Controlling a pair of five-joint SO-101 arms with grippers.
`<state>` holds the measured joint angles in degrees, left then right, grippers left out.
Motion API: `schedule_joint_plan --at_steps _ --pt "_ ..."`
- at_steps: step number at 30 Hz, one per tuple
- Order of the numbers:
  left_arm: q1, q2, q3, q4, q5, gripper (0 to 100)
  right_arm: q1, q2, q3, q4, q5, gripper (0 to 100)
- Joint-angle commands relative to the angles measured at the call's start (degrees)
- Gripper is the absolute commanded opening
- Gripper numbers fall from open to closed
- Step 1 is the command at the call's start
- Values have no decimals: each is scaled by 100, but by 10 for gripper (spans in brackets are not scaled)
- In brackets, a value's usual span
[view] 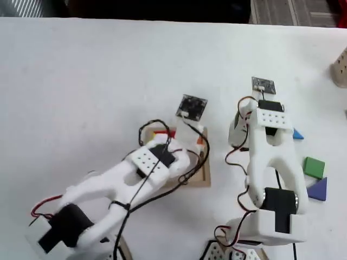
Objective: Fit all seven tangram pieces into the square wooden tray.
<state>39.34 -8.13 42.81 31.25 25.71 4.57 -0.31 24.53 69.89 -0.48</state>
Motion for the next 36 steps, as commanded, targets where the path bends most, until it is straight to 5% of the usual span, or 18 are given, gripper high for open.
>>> schedule_joint_plan --at_steps 1,4,15,29,36 --pt "119 -31 79 -1160 360 22 13 -145 -70 -57 -44 18" --pt "101 444 211 -1890 396 22 13 -145 -70 -57 -44 18" --pt "277 1182 -132 -1864 352 22 13 -145 -70 -57 -44 18" --pt "549 655 -158 -255 369 22 22 -145 -53 -127 -44 18" --pt "295 259 -62 -1327 404 22 22 -145 -53 -127 -44 18"
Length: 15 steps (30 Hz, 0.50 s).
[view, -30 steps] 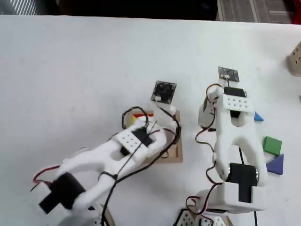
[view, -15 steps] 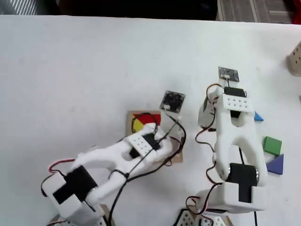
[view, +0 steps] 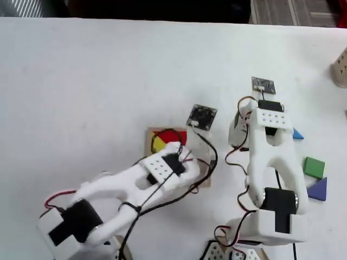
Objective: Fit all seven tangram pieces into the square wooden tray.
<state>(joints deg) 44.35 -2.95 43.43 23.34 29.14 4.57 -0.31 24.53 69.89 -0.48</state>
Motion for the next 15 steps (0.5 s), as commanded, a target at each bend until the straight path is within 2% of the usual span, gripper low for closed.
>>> schedule_joint_plan --at_steps 1,4,6,11,15 --pt "-321 -180 -114 -782 62 22 22 -145 -53 -127 -44 18" --pt "-593 312 -273 -1459 299 22 22 -145 -53 -127 -44 18" --pt "-681 752 -607 -1635 396 22 22 -145 -53 -127 -44 18" --pt "-629 1719 -1284 -1618 378 22 22 -145 -53 -127 -44 18" --pt "-593 1648 -1292 -1275 369 22 22 -145 -53 -127 -35 18"
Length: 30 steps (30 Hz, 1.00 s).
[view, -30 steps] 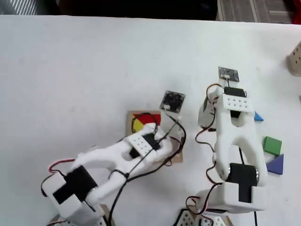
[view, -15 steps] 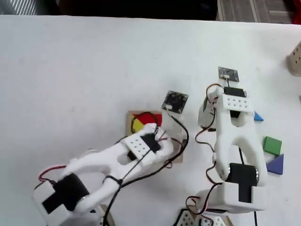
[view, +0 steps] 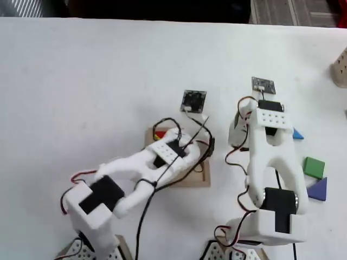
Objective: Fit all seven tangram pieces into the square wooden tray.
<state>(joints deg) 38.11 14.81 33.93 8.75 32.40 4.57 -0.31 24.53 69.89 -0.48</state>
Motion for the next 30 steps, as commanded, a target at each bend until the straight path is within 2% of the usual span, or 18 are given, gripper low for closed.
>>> schedule_joint_plan --at_steps 1,7,19,24,30 --pt "48 -180 -334 387 44 22 22 -145 -53 -127 -26 18" --pt "31 -338 -193 1363 97 22 22 -145 -44 -145 -26 18" --pt "602 -2651 1618 1389 53 23 22 -136 -35 -207 -35 18" --pt "435 -2923 1723 1345 -88 23 22 -136 -35 -207 -35 18" --pt "-75 -2897 1618 1020 -97 23 22 -136 -35 -207 -26 18"
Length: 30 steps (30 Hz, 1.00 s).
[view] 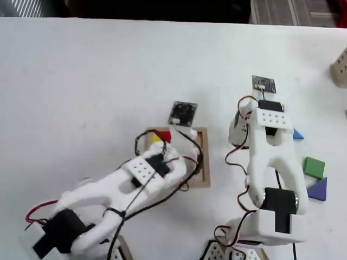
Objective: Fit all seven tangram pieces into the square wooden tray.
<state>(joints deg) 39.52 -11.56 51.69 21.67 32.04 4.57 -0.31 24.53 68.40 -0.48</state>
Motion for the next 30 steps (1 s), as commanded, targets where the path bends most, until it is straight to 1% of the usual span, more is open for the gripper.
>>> schedule_joint_plan --at_steps 1,4,7,11,14,19,22,28,30 --pt "-277 -189 -158 -378 -62 23 22 -136 -35 -57 -26 18" --pt "-479 268 -325 -633 -62 23 22 -136 -35 -57 -18 18" --pt "-637 954 -747 -633 -62 23 22 -136 -35 -57 -18 18" --pt "-602 1640 -1134 -484 -62 22 22 -136 -35 -57 -9 18" --pt "-488 1684 -1275 -123 -62 22 22 -136 -35 -57 -9 18" --pt "22 1684 -1275 185 -62 22 22 -136 -35 -57 -9 18" --pt "207 1684 -1266 229 -62 22 22 -136 -35 -57 -9 18" --pt "233 1516 -1169 299 -70 22 22 -136 -35 -66 -9 18" --pt "391 1376 -1055 299 -105 23 22 -136 -35 -66 -9 18"
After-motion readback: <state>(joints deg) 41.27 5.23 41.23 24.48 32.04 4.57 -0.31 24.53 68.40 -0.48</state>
